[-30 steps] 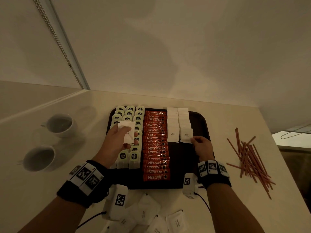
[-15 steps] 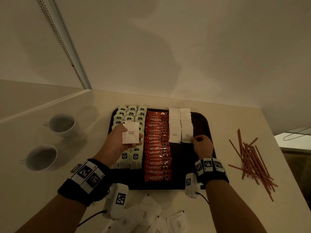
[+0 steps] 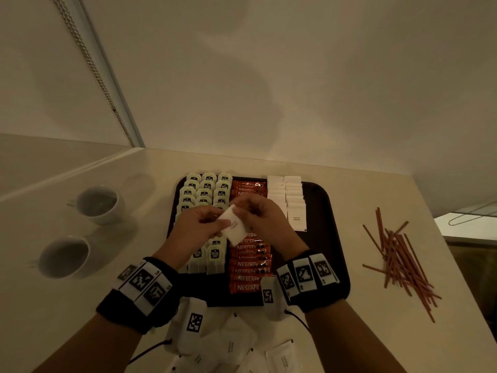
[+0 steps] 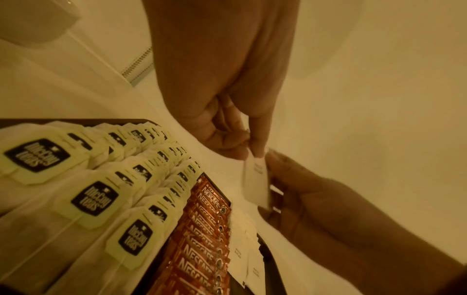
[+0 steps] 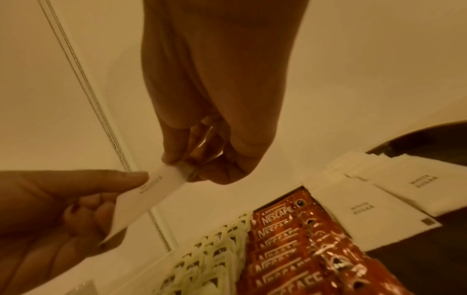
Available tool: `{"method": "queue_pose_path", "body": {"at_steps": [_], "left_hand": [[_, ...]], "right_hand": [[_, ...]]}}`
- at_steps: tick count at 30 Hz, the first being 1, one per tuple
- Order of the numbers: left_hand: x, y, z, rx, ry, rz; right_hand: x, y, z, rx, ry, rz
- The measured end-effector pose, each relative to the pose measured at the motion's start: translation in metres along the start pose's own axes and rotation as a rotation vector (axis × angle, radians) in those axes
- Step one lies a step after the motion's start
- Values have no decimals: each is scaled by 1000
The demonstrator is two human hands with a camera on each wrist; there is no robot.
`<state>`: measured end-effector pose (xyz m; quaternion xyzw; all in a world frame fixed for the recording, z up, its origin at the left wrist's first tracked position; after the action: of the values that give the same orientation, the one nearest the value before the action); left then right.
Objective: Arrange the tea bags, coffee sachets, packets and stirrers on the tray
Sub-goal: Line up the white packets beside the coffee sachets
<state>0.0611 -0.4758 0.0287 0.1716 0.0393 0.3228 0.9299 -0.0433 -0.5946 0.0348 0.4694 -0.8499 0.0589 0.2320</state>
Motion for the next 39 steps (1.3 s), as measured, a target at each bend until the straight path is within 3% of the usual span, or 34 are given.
{"method": "queue_pose_path", "body": {"at_steps": [4,10,15,18,21,25,29,39], "left_hand": [[9,-2,0,-64,91,148],[1,1,0,-96,108,159],[11,11,-7,40,30,47],[39,28,-25,89,-66,-42],[72,50,-49,143,-204,-78],[115,77,-79,223,-220,10],[147,99,-113,333,-179,114],[179,129,-153,504,-187,233]], "right_hand": [[-2,9,15,-102,-9,5],[-8,27,22,-204,-169,11],[23,30,55,-379,-255,179],[52,30,88,-487,-125,369],[63,32,116,-563,62,395],[56,34,135,-609,156,320],[52,34,137,-613,153,338],[50,27,130,-599,236,391]]}}
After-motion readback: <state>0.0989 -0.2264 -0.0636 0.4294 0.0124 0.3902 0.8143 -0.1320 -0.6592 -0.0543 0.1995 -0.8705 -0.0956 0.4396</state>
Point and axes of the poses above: each hand's wrist, its own y-axis away from the middle knuckle, its own x-axis out of the back of the hand, z = x × y, the point moved 4 cm from there along -y, towards the middle knuckle, and after that the axes turned 8 degrees about y, right-handed, at the moved point
